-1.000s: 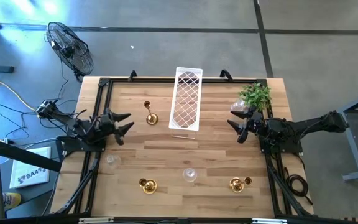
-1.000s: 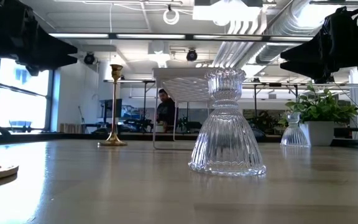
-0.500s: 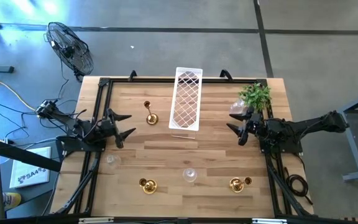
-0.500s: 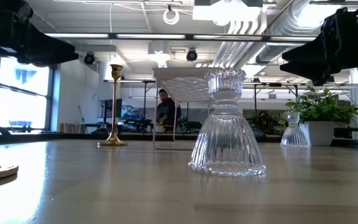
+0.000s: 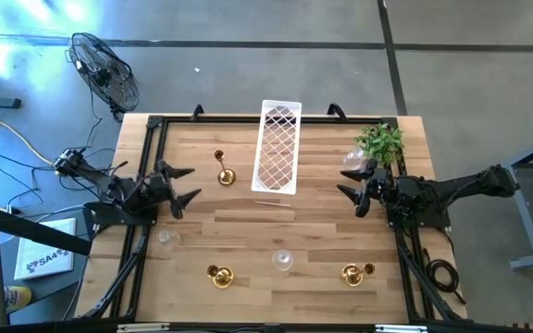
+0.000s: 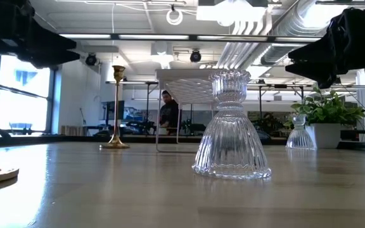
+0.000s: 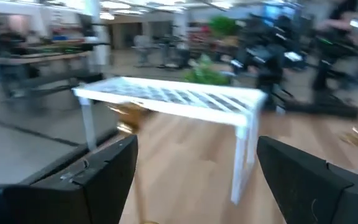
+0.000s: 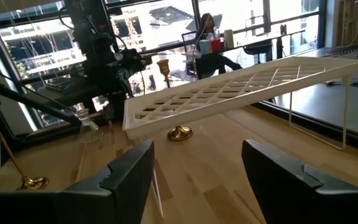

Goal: Pick & Place candle stick holders
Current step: Put the top left gold candle holder on the shelf

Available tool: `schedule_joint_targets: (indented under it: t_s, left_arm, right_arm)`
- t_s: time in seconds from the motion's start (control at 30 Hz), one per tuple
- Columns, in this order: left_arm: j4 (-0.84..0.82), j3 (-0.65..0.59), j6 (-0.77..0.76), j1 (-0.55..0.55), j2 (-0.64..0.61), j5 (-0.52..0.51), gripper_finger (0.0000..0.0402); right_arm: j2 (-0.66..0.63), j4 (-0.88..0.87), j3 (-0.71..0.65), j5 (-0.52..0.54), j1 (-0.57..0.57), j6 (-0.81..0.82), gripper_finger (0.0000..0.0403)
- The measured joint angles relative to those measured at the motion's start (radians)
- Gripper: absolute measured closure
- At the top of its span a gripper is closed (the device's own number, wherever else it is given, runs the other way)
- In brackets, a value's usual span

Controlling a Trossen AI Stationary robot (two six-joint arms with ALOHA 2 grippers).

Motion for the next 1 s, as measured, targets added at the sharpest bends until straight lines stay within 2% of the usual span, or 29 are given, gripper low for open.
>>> schedule_joint_targets:
  t_s: [0.13, 0.33, 0.5, 0.63, 0.87, 1.0]
  left_arm:
    - [0.008, 0.041, 0.003, 0.001, 0.0, -0.248, 0.0076]
    - [0.073, 0.071, 0.003, -0.001, 0.0, -0.386, 0.0076]
    - [0.136, 0.072, -0.019, -0.001, 0.0, -0.356, 0.0076]
    - [0.198, 0.082, 0.105, 0.0, 0.0, -0.366, 0.0076]
    - [0.192, 0.178, 0.235, 0.0, 0.0, -0.22, 0.0076]
    - [0.192, 0.225, 0.317, 0.0, 0.0, -0.125, 0.0076]
  right_arm:
    - [0.0, 0.0, 0.0, 0.018, 0.0, 0.003, 0.0164]
    - [0.0, 0.0, 0.0, 0.025, 0.0, 0.002, 0.0164]
    - [0.0, 0.0, 0.0, 0.022, 0.0, 0.002, 0.0163]
    - [0.0, 0.0, 0.0, -0.009, 0.0, 0.002, 0.0164]
    - [0.0, 0.0, 0.0, -0.02, 0.0, 0.02, 0.0166]
    - [0.0, 0.0, 0.0, 0.047, 0.0, 0.004, 0.0166]
